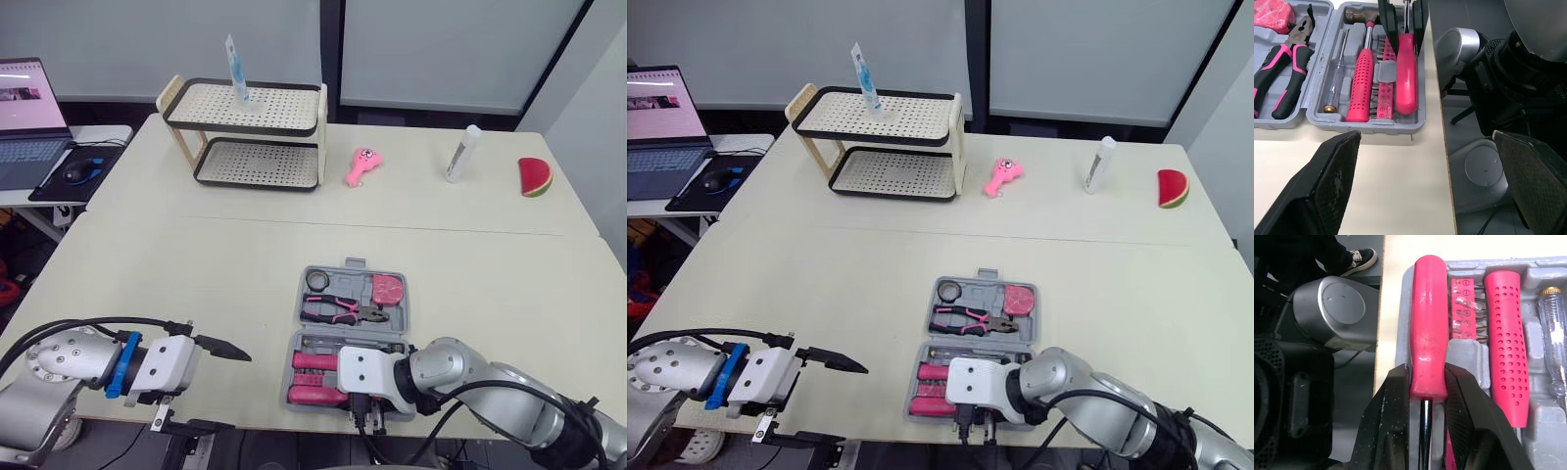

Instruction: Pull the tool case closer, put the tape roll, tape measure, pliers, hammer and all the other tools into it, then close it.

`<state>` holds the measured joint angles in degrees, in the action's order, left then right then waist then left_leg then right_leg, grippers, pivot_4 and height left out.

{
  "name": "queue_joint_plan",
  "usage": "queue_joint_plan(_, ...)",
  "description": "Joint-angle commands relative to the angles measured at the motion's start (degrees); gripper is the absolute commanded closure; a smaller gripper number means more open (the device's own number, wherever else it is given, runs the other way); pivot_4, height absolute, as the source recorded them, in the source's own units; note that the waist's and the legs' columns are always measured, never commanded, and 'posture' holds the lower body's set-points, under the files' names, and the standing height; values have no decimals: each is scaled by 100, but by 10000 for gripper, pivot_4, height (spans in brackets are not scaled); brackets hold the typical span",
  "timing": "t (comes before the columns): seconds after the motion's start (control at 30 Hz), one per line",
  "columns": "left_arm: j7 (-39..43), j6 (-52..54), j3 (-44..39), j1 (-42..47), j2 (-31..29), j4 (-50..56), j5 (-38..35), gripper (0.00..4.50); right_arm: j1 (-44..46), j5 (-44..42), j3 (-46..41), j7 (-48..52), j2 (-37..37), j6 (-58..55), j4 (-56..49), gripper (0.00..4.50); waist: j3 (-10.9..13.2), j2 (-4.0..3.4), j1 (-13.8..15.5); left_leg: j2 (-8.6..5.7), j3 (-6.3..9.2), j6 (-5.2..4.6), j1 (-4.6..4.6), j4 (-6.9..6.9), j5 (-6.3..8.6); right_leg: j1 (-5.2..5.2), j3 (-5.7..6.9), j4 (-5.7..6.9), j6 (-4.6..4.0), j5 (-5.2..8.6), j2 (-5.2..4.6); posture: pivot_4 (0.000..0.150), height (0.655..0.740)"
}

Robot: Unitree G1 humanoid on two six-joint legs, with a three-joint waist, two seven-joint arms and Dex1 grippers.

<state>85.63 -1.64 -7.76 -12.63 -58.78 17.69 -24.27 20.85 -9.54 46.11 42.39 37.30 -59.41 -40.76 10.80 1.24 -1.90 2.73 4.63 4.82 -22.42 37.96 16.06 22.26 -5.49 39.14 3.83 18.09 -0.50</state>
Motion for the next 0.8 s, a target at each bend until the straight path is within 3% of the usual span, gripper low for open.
queue_joint_plan(0.03, -10, 7, -20, 18, -69, 151, -15, 0, 10, 8, 1, -38, -54, 67, -76, 37926, 0, 0, 0, 0, 0, 0, 0, 0, 0, 0, 0, 1, 0, 0, 0, 1500, 7350)
queue_joint_plan(0.33, -55, 56, -16, 19, -53, 196, -18, 0, -30, -75, 14, -64, -181, 17, 14, 37926, 0, 0, -1, 0, 1, 0, 1, 0, 0, 0, 0, 7, 0, 0, 0, 1500, 7350)
queue_joint_plan(0.4, -74, 71, -12, 17, -47, 206, -18, 0, -30, -105, 3, -23, -164, 67, 2, 30691, -1, 0, -1, 0, 1, 0, 1, 1, 0, 0, 0, 7, 0, 0, 0, 1500, 7350)
queue_joint_plan(0.57, -112, 98, -4, -16, -46, 239, -13, 0, -8, -350, -368, 71, -172, 123, -221, 20199, -1, 0, -1, 0, 1, 0, 2, 1, 0, 0, 0, 9, 0, 0, 1, 1500, 7350)
queue_joint_plan(0.77, -143, 95, 24, 3, -24, 218, 9, 0, -44, -573, -754, 294, 8, 416, -336, 20199, -1, 0, 0, 0, 1, 0, 5, 2, 0, 0, 1, 17, 0, 0, 0, 1500, 7350)
queue_joint_plan(0.8, -150, 98, 32, 13, -18, 216, 11, 0, -82, -568, -748, 313, 45, 491, -302, 23969, -1, 0, 0, 0, 1, 0, 6, 2, 0, 0, 0, 20, 0, 0, 0, 1500, 7350)
